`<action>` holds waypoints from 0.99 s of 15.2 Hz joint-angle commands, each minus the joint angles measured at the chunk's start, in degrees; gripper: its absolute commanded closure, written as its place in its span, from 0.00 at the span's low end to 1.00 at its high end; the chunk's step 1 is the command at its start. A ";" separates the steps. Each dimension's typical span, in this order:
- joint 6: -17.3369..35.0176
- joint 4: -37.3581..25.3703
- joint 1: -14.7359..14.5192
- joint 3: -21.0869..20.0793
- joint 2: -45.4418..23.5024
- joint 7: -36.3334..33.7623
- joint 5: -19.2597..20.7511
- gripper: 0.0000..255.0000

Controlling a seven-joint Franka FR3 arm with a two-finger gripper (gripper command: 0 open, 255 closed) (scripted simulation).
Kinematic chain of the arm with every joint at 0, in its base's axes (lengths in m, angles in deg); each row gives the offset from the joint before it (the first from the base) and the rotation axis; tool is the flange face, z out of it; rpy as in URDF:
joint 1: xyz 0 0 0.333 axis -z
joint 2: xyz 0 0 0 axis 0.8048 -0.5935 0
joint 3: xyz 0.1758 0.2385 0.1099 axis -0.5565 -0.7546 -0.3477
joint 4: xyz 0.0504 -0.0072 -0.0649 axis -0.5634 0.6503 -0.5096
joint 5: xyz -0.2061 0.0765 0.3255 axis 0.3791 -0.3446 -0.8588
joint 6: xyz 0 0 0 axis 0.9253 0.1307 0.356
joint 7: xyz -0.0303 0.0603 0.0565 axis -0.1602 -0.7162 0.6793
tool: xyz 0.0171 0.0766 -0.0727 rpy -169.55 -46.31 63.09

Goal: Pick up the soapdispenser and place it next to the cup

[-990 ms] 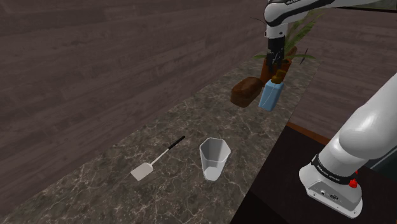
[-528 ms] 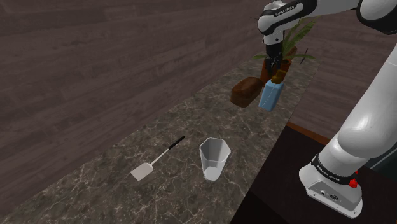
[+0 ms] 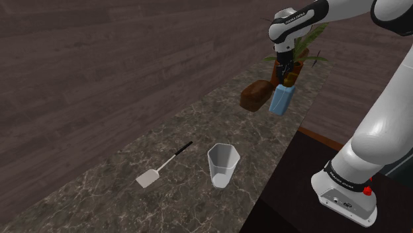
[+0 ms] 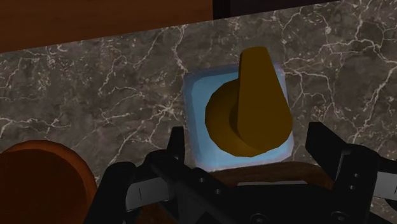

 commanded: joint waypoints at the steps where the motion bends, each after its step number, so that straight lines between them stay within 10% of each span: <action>1: 0.09 0.05 0.01 0.01 -0.03 0.01 0.00 0.00; 4: 0.08 0.05 0.01 0.01 -0.02 0.01 0.00 0.00; 5: 0.08 0.05 0.01 0.01 -0.02 0.01 0.00 1.00; 15: -0.63 -0.38 -0.02 0.00 0.27 0.04 0.07 1.00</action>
